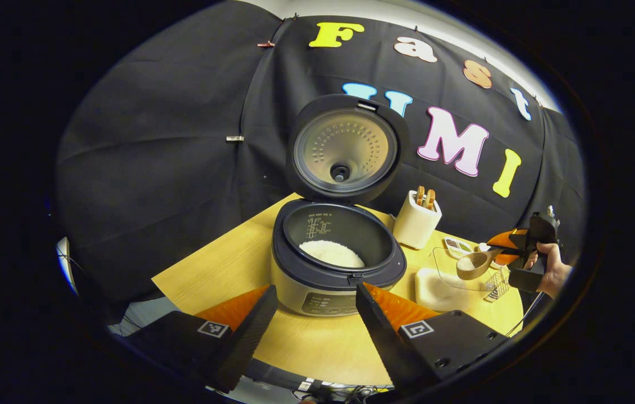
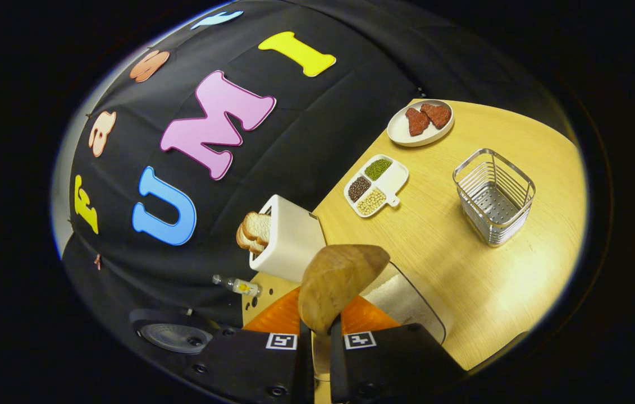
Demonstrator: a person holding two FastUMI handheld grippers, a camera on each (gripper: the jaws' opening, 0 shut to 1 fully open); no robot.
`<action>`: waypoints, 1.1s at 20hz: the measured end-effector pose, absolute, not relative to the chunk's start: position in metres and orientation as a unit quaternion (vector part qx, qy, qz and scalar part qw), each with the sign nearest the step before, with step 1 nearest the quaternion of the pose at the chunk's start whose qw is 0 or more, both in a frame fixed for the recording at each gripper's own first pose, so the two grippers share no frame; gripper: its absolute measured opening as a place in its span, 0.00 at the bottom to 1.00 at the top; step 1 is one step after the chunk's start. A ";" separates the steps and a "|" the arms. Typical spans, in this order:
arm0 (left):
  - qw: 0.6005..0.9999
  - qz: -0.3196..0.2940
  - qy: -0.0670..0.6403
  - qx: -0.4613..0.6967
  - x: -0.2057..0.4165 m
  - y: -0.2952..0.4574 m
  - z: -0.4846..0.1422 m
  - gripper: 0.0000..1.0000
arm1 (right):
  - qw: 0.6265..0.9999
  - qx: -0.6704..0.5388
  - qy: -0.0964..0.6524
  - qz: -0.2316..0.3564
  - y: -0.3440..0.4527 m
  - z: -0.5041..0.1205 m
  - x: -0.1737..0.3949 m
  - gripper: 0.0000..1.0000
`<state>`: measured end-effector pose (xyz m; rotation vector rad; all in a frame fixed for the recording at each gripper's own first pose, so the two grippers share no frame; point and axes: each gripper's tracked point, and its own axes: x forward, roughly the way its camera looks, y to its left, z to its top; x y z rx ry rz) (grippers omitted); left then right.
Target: Close the left gripper, press the button to open the rice cooker; take a wooden spoon from the chopstick holder with the right hand, scoop a spoonful of rice and pour it into the rice cooker, then put the wooden spoon back into the chopstick holder.
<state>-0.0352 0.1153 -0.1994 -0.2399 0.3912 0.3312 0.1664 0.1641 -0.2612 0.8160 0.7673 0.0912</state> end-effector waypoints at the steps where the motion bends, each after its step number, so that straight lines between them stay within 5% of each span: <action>1: 0.961 0.163 0.190 -0.118 -0.036 0.115 -0.197 0.95 | 0.841 0.397 0.364 0.043 0.166 -0.257 0.167 0.16; 22: 0.945 0.239 0.164 -0.148 -0.078 0.183 -0.191 0.95 | 0.759 0.454 0.418 0.210 0.401 -0.180 0.111 0.16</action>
